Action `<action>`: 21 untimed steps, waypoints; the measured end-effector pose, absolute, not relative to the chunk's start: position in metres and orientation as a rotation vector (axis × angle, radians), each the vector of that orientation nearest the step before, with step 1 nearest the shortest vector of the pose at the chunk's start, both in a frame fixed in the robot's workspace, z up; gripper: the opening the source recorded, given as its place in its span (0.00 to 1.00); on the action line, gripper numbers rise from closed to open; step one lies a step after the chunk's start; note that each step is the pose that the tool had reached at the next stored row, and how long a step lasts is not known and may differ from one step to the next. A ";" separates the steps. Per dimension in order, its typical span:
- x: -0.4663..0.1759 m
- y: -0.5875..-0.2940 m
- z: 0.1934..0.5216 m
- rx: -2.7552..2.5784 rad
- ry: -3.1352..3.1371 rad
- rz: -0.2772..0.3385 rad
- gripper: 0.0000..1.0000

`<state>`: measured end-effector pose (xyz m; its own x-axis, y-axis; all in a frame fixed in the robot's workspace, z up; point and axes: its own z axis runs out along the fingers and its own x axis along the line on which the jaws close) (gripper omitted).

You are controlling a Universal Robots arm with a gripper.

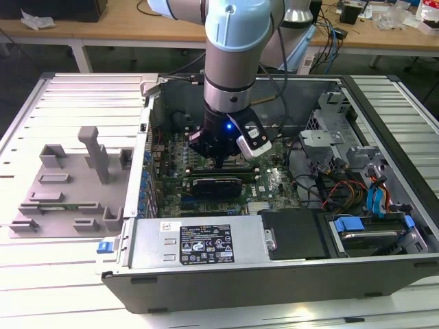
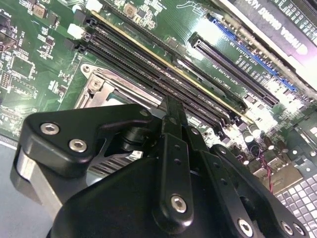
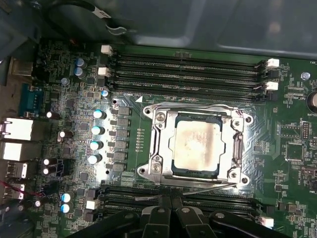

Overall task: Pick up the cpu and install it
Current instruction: 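Install the second cpu locking lever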

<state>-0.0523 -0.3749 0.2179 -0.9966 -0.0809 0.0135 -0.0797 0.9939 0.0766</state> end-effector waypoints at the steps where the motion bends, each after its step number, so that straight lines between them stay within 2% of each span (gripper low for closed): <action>1: -0.052 -0.375 0.218 0.126 -3.120 -0.119 0.11; 21: -0.065 -0.374 0.217 0.126 -3.123 -0.119 0.11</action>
